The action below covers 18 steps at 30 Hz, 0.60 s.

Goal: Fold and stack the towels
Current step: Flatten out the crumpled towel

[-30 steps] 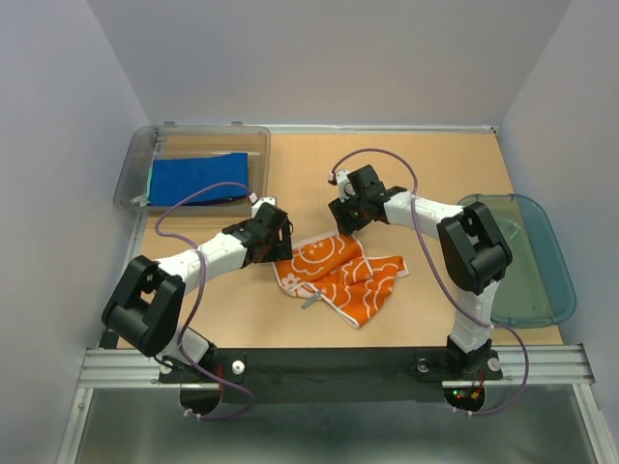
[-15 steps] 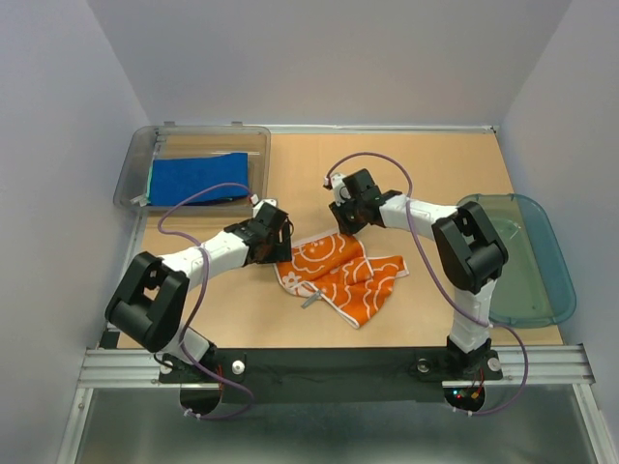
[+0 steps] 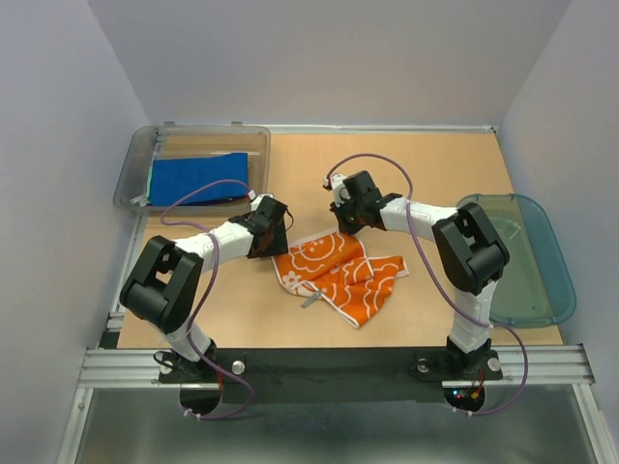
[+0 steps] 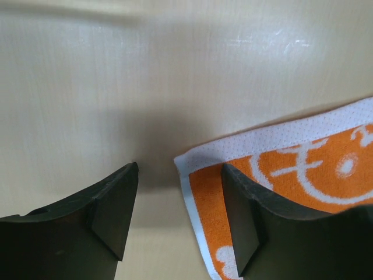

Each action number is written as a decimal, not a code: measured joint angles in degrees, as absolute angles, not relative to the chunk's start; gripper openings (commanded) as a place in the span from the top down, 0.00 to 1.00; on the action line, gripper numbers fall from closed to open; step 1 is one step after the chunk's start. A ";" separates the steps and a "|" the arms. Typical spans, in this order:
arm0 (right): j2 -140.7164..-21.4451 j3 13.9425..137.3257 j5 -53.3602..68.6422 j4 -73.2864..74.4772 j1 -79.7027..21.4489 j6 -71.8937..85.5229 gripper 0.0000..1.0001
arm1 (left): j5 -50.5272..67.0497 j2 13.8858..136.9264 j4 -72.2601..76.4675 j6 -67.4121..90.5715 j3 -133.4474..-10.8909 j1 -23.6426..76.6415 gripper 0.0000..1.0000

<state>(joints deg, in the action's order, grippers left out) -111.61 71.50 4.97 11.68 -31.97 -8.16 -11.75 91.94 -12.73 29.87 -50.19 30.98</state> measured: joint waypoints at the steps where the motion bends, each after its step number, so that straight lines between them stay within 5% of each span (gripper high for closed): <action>1: -111.55 71.40 4.97 11.55 -31.94 -8.16 0.99 | -11.75 92.27 -12.43 30.09 -50.41 30.83 0.43; 4: -111.44 71.11 4.97 11.27 -31.94 -8.19 1.00 | -12.05 92.97 -11.81 30.20 -50.81 30.72 0.50; 6: -111.35 70.89 4.97 11.03 -31.97 -8.19 0.99 | -12.01 93.25 -11.46 30.15 -50.92 30.72 0.63; 12: -110.69 69.76 4.91 10.00 -31.97 -8.23 0.99 | -11.00 93.93 -10.26 30.44 -51.18 30.68 0.66; 17: -110.17 69.14 4.86 10.02 -31.99 -8.36 0.99 | -10.39 94.30 -9.52 31.16 -51.13 30.68 0.89; 18: -110.17 69.14 4.86 10.04 -31.99 -8.36 1.00 | -10.13 94.37 -9.21 31.31 -51.13 30.70 1.00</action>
